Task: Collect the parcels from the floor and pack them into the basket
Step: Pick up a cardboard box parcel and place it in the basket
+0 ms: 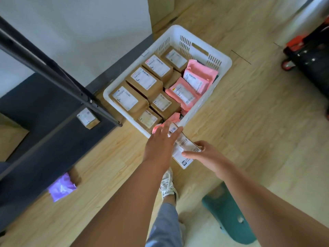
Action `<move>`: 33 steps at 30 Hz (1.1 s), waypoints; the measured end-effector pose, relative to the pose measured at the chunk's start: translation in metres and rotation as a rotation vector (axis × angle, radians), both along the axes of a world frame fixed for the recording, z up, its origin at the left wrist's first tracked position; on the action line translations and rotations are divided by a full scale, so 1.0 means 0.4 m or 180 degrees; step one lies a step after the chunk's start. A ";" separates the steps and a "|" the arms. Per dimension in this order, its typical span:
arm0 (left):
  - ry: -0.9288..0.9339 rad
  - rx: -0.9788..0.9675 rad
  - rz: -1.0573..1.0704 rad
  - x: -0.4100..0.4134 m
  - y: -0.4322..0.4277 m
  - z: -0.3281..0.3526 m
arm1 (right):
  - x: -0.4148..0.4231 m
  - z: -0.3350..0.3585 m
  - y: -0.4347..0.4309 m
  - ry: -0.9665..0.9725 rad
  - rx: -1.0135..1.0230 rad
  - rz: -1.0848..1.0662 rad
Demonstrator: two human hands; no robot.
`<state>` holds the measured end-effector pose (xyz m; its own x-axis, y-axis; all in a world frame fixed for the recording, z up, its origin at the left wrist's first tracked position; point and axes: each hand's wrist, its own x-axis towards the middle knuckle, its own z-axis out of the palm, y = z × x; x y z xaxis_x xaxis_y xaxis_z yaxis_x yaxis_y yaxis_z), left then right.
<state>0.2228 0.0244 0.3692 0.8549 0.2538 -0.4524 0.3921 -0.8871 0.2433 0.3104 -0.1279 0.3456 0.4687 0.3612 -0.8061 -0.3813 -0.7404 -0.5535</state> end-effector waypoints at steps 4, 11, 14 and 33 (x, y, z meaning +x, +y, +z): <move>-0.0026 -0.0612 0.1339 0.106 0.059 -0.043 | 0.102 -0.045 0.085 -0.0040 -0.0065 -0.0328; 0.0086 -0.1992 0.2394 0.292 0.168 -0.087 | 0.289 -0.121 0.231 0.0121 -0.0102 -0.0897; 0.0182 -0.2066 0.2628 0.375 0.200 -0.125 | 0.364 -0.144 0.271 0.0116 -0.0157 -0.0919; -0.0019 -0.2908 0.4025 0.772 0.178 -0.397 | 0.829 -0.375 0.384 -0.0344 -0.0309 0.0690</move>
